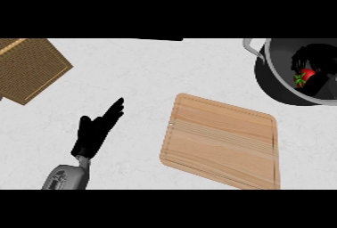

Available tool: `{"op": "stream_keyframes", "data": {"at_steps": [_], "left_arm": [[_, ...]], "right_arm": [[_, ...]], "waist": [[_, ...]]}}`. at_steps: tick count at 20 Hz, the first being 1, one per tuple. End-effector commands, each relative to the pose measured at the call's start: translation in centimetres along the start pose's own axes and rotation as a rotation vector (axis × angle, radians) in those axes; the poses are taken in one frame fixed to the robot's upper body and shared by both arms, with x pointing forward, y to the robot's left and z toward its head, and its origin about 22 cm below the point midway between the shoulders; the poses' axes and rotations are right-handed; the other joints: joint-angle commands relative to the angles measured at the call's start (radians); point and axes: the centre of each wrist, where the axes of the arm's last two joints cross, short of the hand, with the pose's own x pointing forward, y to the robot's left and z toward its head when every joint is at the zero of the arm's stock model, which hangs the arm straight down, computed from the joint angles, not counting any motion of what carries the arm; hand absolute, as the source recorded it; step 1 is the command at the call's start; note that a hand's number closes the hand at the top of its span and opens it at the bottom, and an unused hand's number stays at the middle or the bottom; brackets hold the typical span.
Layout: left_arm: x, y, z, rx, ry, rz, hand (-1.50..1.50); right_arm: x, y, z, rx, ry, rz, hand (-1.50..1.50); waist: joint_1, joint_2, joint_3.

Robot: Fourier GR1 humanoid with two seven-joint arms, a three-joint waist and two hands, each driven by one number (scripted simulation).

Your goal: Pick the tomato from the cutting board and place it in the pot

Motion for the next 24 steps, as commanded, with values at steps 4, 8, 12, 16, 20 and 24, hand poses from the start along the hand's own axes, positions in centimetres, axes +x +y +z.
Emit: {"op": "stream_keyframes", "data": {"at_steps": [4, 8, 12, 16, 20, 24], "left_arm": [[0.8, 0.1, 0.3, 0.007, -0.007, -0.007, 0.0], [0.0, 0.2, 0.4, 0.012, -0.002, 0.013, 0.0], [-0.1, 0.3, 0.8, 0.016, 0.01, 0.014, 0.0], [0.2, -0.6, 0.4, 0.016, -0.009, 0.02, 0.0], [-0.2, -1.3, 0.2, 0.023, 0.002, 0.03, 0.0], [0.7, -0.3, 0.4, -0.003, -0.023, 0.02, 0.0]], "right_arm": [[0.9, 1.1, -0.7, 0.079, -0.042, -0.12, -1.5], [4.2, 1.1, -2.2, -0.14, -0.188, -0.459, -1.5], [4.1, -0.5, -2.0, -0.279, -0.264, -0.753, -1.5], [0.5, -2.6, -0.1, -0.462, -0.191, -0.943, -1.5], [-2.8, -4.6, 2.1, -0.613, -0.148, -1.056, -1.5], [-6.2, -3.8, 4.4, -0.643, -0.162, -1.138, -1.5]], "waist": [[-0.006, 0.0, 0.003], [-0.022, -0.004, 0.004], [-0.019, -0.006, 0.004], [-0.025, -0.002, 0.004], [-0.025, 0.0, 0.004], [-0.01, 0.006, 0.005]]}}
